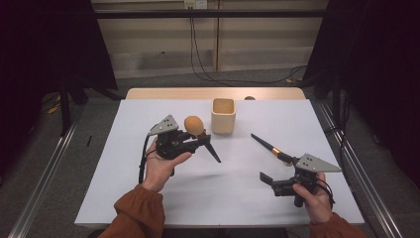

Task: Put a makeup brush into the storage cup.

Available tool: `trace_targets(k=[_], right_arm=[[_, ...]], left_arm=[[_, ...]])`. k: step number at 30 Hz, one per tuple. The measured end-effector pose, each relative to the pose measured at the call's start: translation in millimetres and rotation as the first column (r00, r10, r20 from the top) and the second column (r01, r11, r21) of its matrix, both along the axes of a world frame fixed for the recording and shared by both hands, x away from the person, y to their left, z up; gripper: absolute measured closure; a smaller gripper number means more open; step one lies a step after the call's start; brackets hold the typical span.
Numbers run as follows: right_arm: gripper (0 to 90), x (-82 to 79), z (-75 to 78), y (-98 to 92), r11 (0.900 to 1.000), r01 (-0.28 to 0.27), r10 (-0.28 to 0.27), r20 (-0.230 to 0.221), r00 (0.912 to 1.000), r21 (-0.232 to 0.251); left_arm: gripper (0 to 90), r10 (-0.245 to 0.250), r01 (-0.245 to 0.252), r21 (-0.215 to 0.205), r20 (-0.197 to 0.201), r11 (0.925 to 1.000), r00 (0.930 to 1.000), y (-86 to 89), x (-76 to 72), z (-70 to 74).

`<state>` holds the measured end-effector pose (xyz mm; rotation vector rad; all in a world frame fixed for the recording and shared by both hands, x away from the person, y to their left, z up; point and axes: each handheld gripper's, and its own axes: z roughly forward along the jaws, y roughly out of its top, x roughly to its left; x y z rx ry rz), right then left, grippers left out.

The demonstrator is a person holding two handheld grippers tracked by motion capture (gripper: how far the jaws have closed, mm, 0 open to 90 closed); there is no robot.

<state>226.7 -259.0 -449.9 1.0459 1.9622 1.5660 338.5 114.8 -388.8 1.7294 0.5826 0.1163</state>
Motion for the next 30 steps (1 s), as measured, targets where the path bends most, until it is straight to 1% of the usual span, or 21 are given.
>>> trace_targets(k=[2, 3, 4, 5, 6, 7, 9, 10, 11, 12, 13, 14, 17, 18, 19, 21, 25, 28, 30], right_arm=[[0.7, -4.2, -1.6, -4.5, 1.000, 0.023, -0.023, 0.013, 0.9997, -0.011], [0.7, -5.3, -2.2, -6.3, 1.000, 0.027, -0.026, 0.014, 0.9996, -0.012], [0.7, -7.0, -2.4, -9.1, 0.999, 0.032, -0.032, 0.011, 0.9994, -0.008], [0.6, -8.5, -2.7, -11.1, 0.999, 0.042, -0.042, 0.025, 0.9988, -0.013], [0.4, -9.7, -2.9, -12.5, 0.999, 0.049, -0.048, 0.035, 0.9982, -0.019], [0.1, -12.3, -4.0, -16.6, 0.998, 0.066, -0.065, 0.024, 0.9976, -0.011], [0.1, -12.6, -4.6, -18.1, 0.998, 0.067, -0.067, 0.023, 0.9975, -0.010], [0.0, -13.8, -5.6, -19.5, 0.996, 0.084, -0.084, 0.025, 0.9962, -0.012], [0.0, -14.3, -6.6, -20.8, 0.996, 0.090, -0.089, 0.033, 0.9955, -0.016], [0.0, -14.1, -7.7, -22.0, 0.995, 0.098, -0.097, 0.022, 0.9950, -0.014], [0.0, -14.1, -7.7, -22.0, 0.995, 0.098, -0.097, 0.022, 0.9950, -0.014], [0.0, -13.8, -8.9, -22.7, 0.995, 0.101, -0.101, 0.025, 0.9946, -0.012], [0.0, -13.4, -9.9, -23.0, 0.994, 0.111, -0.110, 0.026, 0.9936, -0.011], [0.0, -13.1, -9.9, -23.6, 0.994, 0.107, -0.106, 0.014, 0.9942, -0.010], [0.0, -13.1, -9.8, -23.6, 0.994, 0.109, -0.109, 0.017, 0.9939, -0.010], [0.0, -13.2, -9.4, -23.6, 0.993, 0.113, -0.113, 0.020, 0.9934, -0.012], [0.0, -13.6, -9.4, -23.5, 0.994, 0.111, -0.110, 0.029, 0.9935, -0.008], [0.0, -13.5, -10.2, -24.1, 0.994, 0.109, -0.109, 0.025, 0.9937, -0.006], [0.0, -13.4, -10.4, -24.4, 0.994, 0.107, -0.107, 0.024, 0.9940, -0.005]], left_arm=[[65.4, 0.004, -0.004, 0.010, 0.004, 0.9999, 1.0000, 0.6, 3.1, 2.5], [65.4, 0.010, -0.010, 0.000, -0.001, 0.9999, 0.9999, 0.8, 5.1, 4.2], [65.5, 0.013, -0.013, 0.000, 0.002, 0.9999, 0.9999, 1.3, 7.0, 5.5], [65.4, 0.017, -0.018, 0.005, 0.004, 0.9998, 0.9998, 1.5, 8.2, 6.5], [65.4, 0.021, -0.021, 0.001, 0.003, 0.9998, 0.9998, 1.4, 10.1, 7.7], [65.4, 0.024, -0.024, 0.003, 0.006, 0.9997, 0.9997, 1.4, 11.8, 8.8], [65.4, 0.031, -0.031, 0.005, 0.008, 0.9995, 0.9995, 0.8, 15.0, 10.3], [65.4, 0.035, -0.035, 0.007, 0.007, 0.9994, 0.9994, 0.6, 16.5, 10.9], [65.4, 0.034, -0.035, 0.010, 0.006, 0.9994, 0.9994, 0.4, 18.1, 11.3], [65.4, 0.046, -0.046, 0.010, 0.010, 0.9989, 0.9989, -0.1, 19.4, 11.6], [65.4, 0.050, -0.050, 0.014, 0.009, 0.9986, 0.9987, -0.1, 20.6, 11.8], [65.4, 0.053, -0.053, 0.008, 0.011, 0.9986, 0.9985, -0.5, 24.6, 12.1], [65.4, 0.058, -0.058, 0.008, 0.013, 0.9983, 0.9982, -2.2, 28.9, 13.3], [65.4, 0.063, -0.063, 0.014, 0.018, 0.9979, 0.9979, -3.2, 30.9, 14.2], [65.5, 0.067, -0.067, 0.013, 0.020, 0.9976, 0.9976, -4.1, 32.3, 15.1], [65.4, 0.071, -0.072, 0.018, 0.032, 0.9973, 0.9970, -5.9, 37.8, 18.9], [65.5, 0.100, -0.101, 0.019, 0.056, 0.9947, 0.9935, -9.2, 47.9, 26.7], [65.5, 0.111, -0.113, 0.023, 0.071, 0.9933, 0.9912, -13.0, 56.8, 33.0], [65.4, 0.119, -0.121, 0.018, 0.074, 0.9925, 0.9901, -15.4, 61.9, 35.9]])
